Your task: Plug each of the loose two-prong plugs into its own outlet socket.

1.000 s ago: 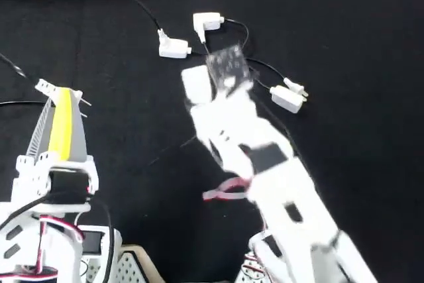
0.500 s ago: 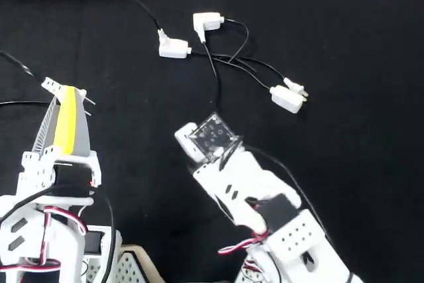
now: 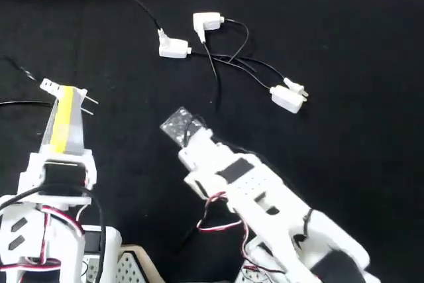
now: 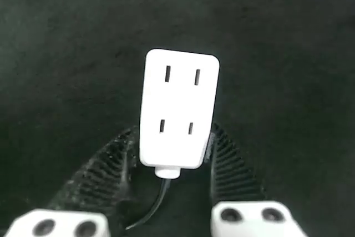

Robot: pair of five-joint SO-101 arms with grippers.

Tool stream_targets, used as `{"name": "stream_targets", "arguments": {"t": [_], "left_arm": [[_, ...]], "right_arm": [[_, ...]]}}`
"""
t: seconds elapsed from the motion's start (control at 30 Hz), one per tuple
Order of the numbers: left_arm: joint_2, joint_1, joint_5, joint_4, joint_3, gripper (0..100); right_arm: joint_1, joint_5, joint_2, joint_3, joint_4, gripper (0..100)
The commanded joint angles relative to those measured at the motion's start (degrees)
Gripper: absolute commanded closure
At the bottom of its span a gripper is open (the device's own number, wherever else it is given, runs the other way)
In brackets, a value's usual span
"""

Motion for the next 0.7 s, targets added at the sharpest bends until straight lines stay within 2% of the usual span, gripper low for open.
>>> {"name": "stream_targets", "arguments": {"t": [0.0,0.13,0.2,0.4,0.67], "left_arm": [[0.00,-0.22,6.77,1.85,-0.22,97],[0.00,-0.04,11.34,7.56,-0.22,97],[0.00,-0.31,12.57,8.09,-0.22,97],[0.00,-0.31,14.42,8.00,-0.31,97],[0.00,-0.57,26.29,8.35,-0.31,97]], "right_arm": [[-3.34,0.26,1.01,-3.47,-0.35,84.7],[-3.87,0.26,-1.19,-1.98,-0.26,71.6],[-3.78,1.58,-2.68,-1.54,0.35,68.5],[-3.43,2.29,-8.92,-0.66,1.58,68.1],[-3.34,0.62,-33.45,6.20,-0.53,68.4]]}}
